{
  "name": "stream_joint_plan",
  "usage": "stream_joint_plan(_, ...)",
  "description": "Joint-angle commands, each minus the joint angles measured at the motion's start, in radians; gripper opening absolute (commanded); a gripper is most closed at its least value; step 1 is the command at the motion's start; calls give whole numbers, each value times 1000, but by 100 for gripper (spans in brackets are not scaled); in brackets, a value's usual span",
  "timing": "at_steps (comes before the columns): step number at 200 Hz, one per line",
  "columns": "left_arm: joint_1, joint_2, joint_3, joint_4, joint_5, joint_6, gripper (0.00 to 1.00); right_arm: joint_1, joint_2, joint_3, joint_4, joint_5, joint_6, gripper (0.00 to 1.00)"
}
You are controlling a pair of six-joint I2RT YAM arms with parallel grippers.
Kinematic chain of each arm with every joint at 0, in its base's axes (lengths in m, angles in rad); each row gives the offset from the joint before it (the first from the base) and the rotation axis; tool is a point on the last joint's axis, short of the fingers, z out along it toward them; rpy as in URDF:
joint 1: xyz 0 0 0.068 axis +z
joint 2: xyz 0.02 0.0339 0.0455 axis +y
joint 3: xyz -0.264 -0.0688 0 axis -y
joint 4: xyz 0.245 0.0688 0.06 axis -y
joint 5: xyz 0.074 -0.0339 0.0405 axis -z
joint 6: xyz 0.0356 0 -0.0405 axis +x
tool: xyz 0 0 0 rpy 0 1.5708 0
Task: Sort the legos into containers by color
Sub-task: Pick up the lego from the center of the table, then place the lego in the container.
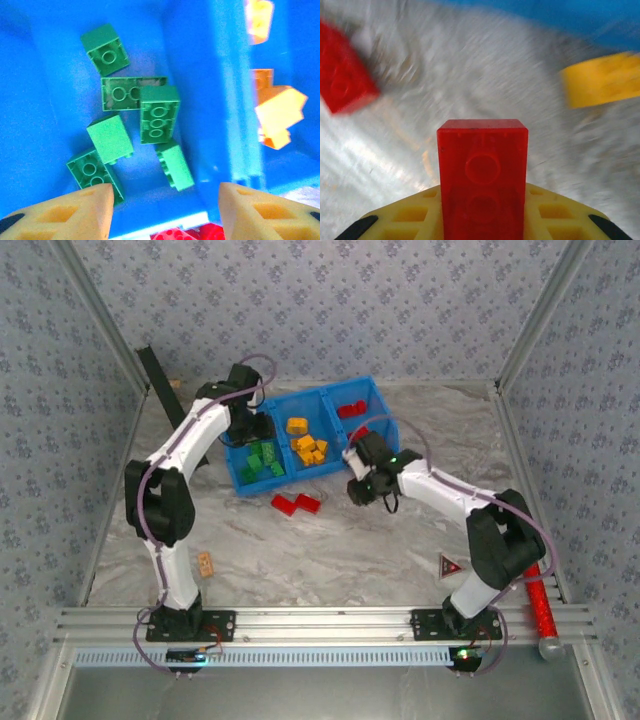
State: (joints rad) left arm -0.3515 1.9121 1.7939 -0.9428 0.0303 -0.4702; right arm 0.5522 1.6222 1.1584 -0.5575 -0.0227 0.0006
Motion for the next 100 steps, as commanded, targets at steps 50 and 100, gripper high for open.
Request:
stream_joint_plan(50,-239,-122,-127,48,-20,156,57,-154,225,474,-2,26,-100,32)
stream_joint_plan(100,-467,-42,-160,153,3,256,58,-203,470,748,-37,-23,-136,31)
